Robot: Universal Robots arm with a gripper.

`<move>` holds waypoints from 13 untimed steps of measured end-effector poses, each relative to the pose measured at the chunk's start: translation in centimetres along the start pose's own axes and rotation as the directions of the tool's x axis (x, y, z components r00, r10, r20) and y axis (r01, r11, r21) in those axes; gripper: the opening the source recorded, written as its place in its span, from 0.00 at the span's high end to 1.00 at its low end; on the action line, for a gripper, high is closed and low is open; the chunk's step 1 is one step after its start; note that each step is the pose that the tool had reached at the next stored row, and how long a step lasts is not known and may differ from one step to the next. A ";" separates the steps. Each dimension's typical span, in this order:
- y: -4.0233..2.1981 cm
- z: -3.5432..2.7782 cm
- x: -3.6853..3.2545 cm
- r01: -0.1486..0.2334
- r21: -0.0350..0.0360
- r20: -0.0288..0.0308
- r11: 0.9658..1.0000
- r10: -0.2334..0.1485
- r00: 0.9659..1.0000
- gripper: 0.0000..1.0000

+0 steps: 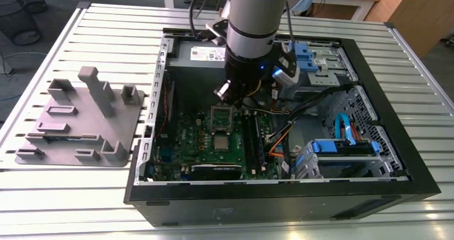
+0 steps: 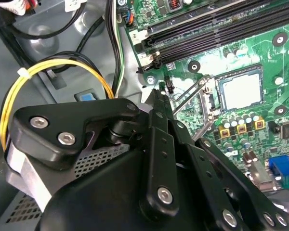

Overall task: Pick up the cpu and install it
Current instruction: 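Close the cpu cover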

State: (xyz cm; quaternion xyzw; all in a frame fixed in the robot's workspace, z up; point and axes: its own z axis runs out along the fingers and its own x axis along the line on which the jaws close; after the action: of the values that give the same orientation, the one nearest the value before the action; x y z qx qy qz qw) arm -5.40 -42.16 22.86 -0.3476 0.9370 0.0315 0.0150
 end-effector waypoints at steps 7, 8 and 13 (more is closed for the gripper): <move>0.00 -0.12 -0.01 0.038 -0.002 -0.002 0.999 -0.038 0.999 0.89; 0.01 -0.17 -0.01 0.042 -0.002 -0.002 0.999 -0.042 0.999 0.89; 0.02 -0.32 -0.02 0.063 -0.003 -0.003 0.998 -0.063 0.998 0.89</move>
State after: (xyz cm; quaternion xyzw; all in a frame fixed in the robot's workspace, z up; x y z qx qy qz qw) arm -5.40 -42.16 23.18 -0.3772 0.9255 0.0319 0.0140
